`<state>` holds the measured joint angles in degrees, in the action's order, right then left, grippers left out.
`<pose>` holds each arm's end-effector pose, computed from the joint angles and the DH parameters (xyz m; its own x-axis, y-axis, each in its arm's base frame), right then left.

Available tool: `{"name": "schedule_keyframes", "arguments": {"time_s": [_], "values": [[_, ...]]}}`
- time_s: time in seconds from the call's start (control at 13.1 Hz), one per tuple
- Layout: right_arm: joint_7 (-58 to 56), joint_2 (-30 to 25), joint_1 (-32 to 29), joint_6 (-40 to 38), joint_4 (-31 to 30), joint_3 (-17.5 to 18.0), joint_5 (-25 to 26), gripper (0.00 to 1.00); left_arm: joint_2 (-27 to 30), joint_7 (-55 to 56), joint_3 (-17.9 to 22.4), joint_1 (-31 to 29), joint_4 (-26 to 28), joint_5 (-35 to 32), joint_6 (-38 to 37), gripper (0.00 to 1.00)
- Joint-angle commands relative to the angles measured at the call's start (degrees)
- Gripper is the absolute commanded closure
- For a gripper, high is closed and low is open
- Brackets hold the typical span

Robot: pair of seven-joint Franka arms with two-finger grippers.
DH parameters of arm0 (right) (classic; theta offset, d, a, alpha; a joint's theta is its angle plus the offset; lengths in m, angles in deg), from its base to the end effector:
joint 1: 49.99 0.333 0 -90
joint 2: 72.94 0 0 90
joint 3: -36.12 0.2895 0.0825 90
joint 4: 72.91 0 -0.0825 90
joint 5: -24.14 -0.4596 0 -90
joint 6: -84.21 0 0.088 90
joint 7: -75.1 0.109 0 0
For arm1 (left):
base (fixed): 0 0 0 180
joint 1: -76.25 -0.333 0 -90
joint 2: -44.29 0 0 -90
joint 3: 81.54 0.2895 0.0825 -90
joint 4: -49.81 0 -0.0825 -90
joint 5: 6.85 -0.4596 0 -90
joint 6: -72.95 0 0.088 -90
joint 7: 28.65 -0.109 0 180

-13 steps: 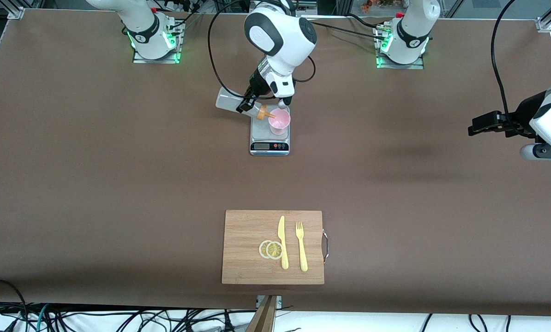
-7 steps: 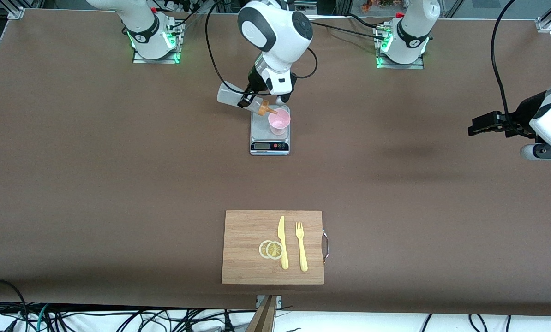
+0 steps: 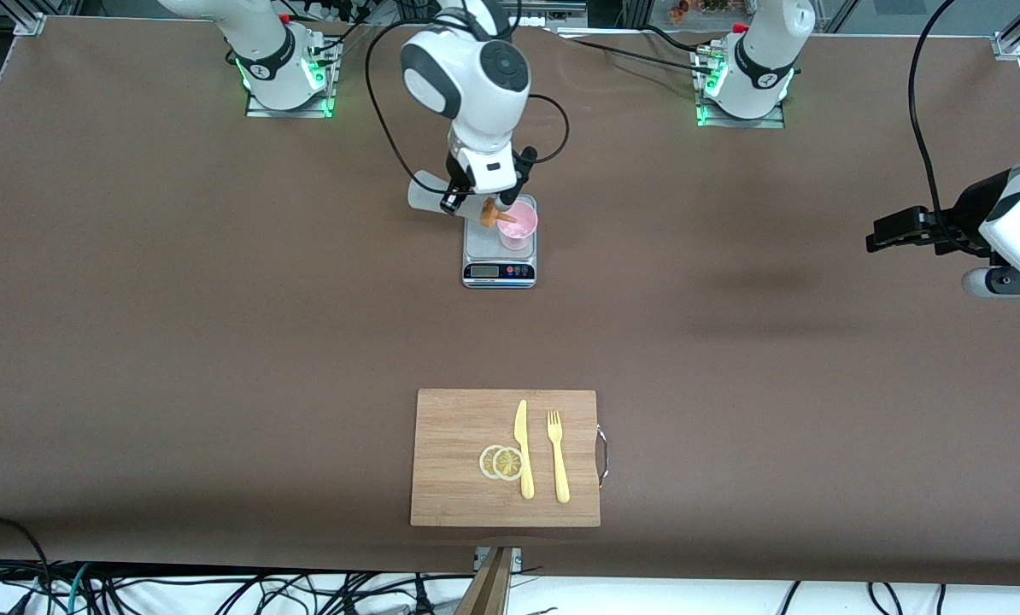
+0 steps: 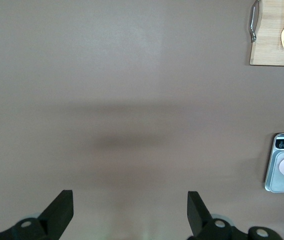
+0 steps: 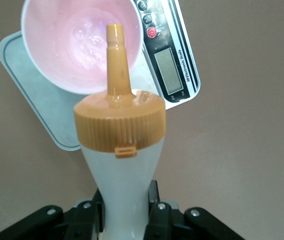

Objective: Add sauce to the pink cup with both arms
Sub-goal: 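Carry the bottle with the right gripper back to its spot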

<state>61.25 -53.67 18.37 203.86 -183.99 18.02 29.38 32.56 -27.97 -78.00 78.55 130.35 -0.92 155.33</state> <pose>0.4159 0.4934 0.2321 0.3857 0.8980 -0.2119 0.9220 -0.3664 0.1252 0.6702 -0.0014 0.5421 0.9849 0.0203 -0.1719 0.0360 -0.9954 0.0887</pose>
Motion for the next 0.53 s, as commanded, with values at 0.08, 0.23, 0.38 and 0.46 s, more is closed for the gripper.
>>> {"name": "schedule_keyframes", "arguments": {"time_s": [0.08,0.23,0.38,0.46], "values": [[-11.8,-6.1,-0.8,1.5,-2.9,-4.2,-7.5,0.90,-0.3,-1.5,0.0,-0.1,-0.9,-0.7,-0.7,0.00],[-20.8,-7.4,-0.8,1.0,-3.0,-7.7,-13.0,0.90,-0.3,-1.5,0.0,-0.1,-0.9,-0.7,-0.7,0.00],[-29.7,-7.6,-0.8,0.7,-2.9,-11.7,-18.9,0.90,-0.3,-1.5,0.0,-0.1,-0.9,-0.7,-0.7,0.00],[-35.0,-7.4,-0.8,0.5,-2.9,-13.7,-22.5,0.90,-0.3,-1.5,0.0,-0.1,-0.9,-0.7,-0.7,0.00]]}}
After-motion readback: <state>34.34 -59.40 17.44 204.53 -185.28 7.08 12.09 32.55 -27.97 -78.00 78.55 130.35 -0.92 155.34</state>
